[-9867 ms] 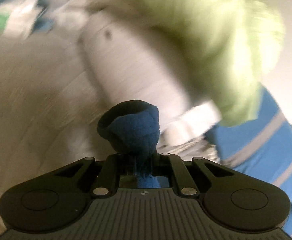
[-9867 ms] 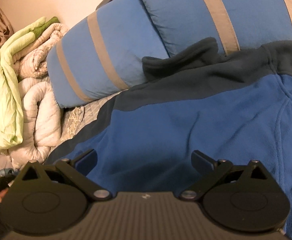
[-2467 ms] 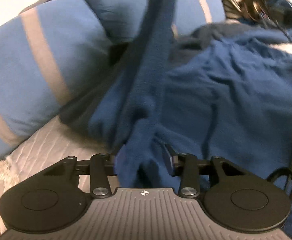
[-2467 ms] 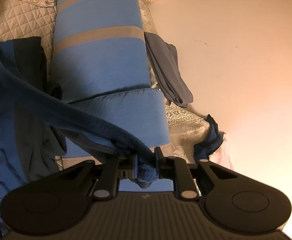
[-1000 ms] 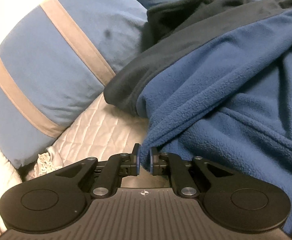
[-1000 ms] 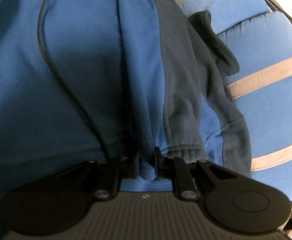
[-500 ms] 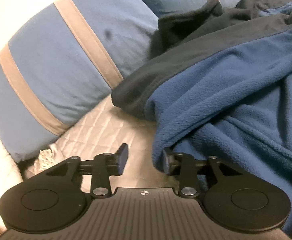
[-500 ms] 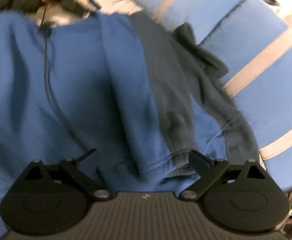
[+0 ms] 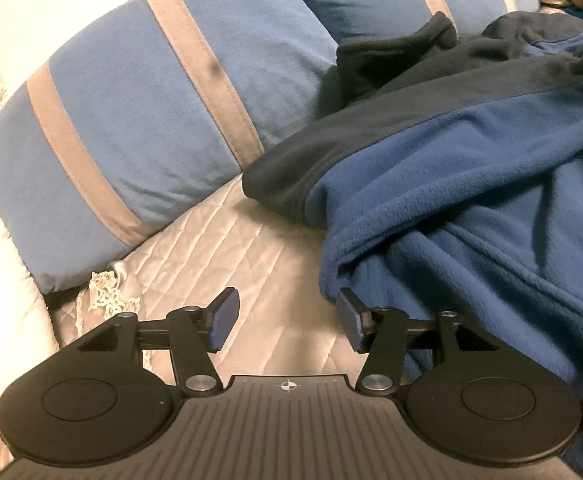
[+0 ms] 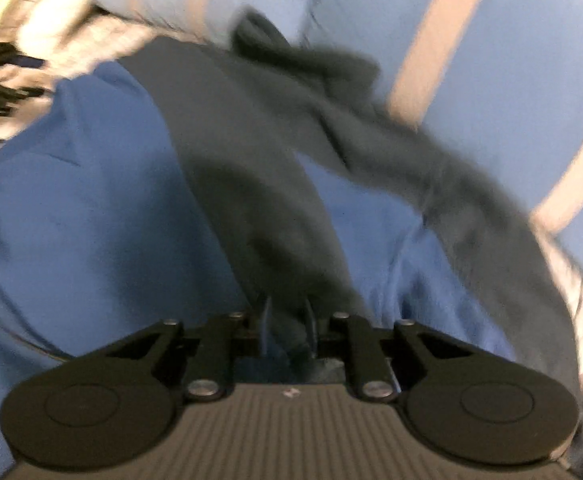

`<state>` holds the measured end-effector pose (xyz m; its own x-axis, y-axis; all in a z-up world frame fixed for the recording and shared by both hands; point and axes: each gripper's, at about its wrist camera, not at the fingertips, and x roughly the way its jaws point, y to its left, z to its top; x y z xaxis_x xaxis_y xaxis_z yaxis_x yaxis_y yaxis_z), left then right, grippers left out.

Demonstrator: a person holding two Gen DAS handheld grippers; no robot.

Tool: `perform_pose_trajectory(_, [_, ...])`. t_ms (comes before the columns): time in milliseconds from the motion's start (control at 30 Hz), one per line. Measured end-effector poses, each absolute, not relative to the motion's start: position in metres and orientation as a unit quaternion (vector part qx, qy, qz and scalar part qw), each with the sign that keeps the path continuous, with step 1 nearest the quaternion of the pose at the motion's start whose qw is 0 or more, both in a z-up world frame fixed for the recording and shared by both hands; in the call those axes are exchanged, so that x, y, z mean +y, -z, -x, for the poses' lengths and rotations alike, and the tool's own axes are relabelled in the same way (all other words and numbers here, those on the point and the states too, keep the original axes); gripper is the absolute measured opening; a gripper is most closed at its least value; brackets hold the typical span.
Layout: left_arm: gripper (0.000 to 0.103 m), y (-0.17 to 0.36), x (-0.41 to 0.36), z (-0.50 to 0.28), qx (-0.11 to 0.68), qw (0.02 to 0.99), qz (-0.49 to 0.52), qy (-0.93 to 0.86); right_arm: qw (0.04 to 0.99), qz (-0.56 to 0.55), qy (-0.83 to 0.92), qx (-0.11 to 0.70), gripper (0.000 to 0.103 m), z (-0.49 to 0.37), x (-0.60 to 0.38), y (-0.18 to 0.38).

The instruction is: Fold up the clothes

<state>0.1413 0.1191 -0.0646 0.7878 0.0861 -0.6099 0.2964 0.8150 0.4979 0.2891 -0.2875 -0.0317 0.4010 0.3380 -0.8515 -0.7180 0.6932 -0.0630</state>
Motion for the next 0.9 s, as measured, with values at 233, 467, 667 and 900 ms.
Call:
perform_pose_trajectory(233, [0.053,0.062,0.125,-0.136,0.322,0.904,-0.272,0.068,0.802,0.149,-0.299,0.496,0.036,-0.297,-0.307,0.043])
perform_pose_trajectory(467, [0.053,0.067,0.12,-0.145,0.339,0.907,-0.229,0.099,0.806,0.206,-0.314,0.459,0.07,-0.265,-0.3,0.019])
perform_pose_trajectory(667, [0.042,0.078,0.12,-0.167,0.365,0.912,-0.162,0.091,0.827,0.199,-0.322,0.415,0.085,-0.243,-0.306,-0.018])
perform_pose_trajectory(900, [0.035,0.087,0.101,-0.172,0.375,0.893,-0.245,0.034,0.848,0.185,-0.28,0.41,0.092,-0.229,-0.345,-0.04])
